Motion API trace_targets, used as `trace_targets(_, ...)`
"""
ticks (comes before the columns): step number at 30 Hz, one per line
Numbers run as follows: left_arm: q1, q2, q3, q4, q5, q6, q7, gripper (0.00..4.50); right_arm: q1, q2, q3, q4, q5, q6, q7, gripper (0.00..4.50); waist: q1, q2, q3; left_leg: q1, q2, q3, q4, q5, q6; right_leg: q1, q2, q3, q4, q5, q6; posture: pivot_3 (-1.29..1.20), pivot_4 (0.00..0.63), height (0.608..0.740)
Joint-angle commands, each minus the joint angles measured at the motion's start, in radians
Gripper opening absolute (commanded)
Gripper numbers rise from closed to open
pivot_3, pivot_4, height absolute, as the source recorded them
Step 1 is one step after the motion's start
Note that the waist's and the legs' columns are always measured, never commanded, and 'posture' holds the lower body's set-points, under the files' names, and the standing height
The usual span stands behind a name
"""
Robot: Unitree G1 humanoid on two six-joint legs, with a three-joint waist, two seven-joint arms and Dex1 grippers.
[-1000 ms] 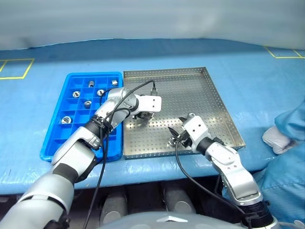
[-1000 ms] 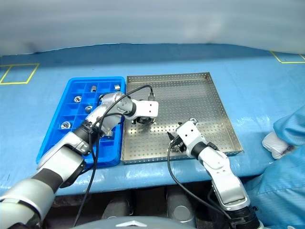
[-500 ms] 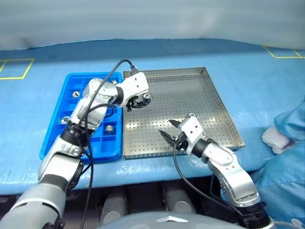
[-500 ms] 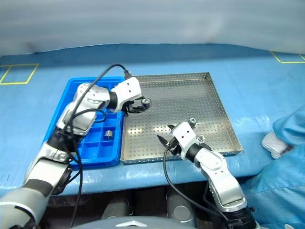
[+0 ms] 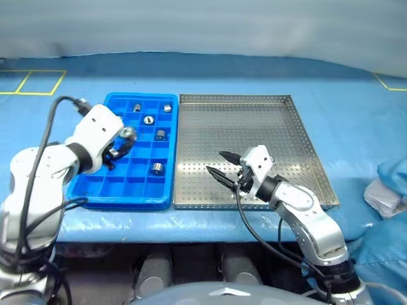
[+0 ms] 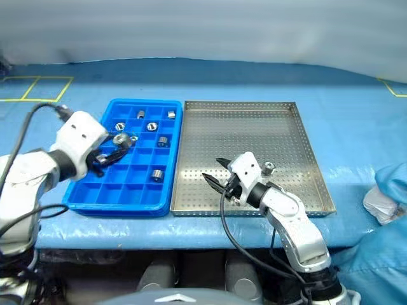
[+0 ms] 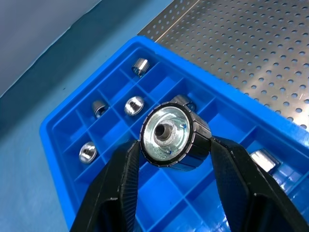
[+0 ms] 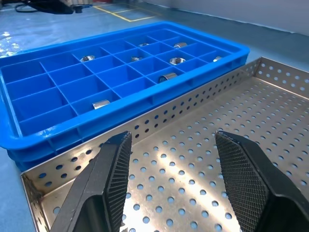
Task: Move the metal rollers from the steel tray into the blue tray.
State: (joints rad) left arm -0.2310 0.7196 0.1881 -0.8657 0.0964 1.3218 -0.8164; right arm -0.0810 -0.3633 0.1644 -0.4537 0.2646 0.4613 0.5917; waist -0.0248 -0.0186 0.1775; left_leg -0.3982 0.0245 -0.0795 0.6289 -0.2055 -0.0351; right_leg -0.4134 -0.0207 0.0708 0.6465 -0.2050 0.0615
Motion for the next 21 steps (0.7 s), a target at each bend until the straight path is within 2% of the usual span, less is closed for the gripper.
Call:
trace_targets(1,0.089,0.001,0.100,-0.136,-0.003,0.118,0.054,2.25,-0.045,-0.001,0.004,0.026,0.016,-0.012,0.024,2.90,0.018,0.000,0.000,0.000,0.000,0.000,0.000,0.000,0.000,0.000,0.000,-0.001,0.000,0.000,0.000,0.26,0.150,0.740)
trace_targets(5,0.220,-0.061,0.151,-0.181,0.004,0.170,0.127,2.25,-0.098,0.009,0.043,0.086,0.039,-0.056,0.110,2.90,0.056,0.000,0.000,0.000,0.000,-0.001,0.000,0.000,0.000,0.000,0.000,-0.002,-0.001,0.000,-0.001,0.35,0.150,0.740)
trace_targets(9,0.289,-0.099,0.148,-0.182,-0.008,0.155,0.187,2.25,-0.123,-0.007,0.083,0.092,0.068,-0.058,0.200,2.90,0.088,0.000,0.000,0.000,0.000,-0.002,0.000,0.000,0.000,0.001,0.000,-0.003,-0.001,0.000,-0.001,0.37,0.150,0.740)
trace_targets(14,0.299,-0.138,0.126,-0.163,-0.029,0.148,0.256,2.25,-0.135,-0.007,0.091,0.092,0.045,-0.058,0.193,2.90,0.120,0.000,0.000,0.000,0.000,-0.003,0.000,0.000,0.000,0.001,-0.001,-0.004,-0.002,-0.001,-0.001,0.37,0.150,0.740)
trace_targets(21,0.278,-0.153,0.083,-0.082,-0.068,0.100,0.320,2.25,-0.133,-0.015,0.091,0.069,0.030,-0.053,0.171,2.90,0.126,0.000,0.000,-0.001,0.000,-0.002,-0.002,0.000,-0.001,0.000,-0.001,-0.004,-0.002,-0.001,-0.001,0.33,0.150,0.740)
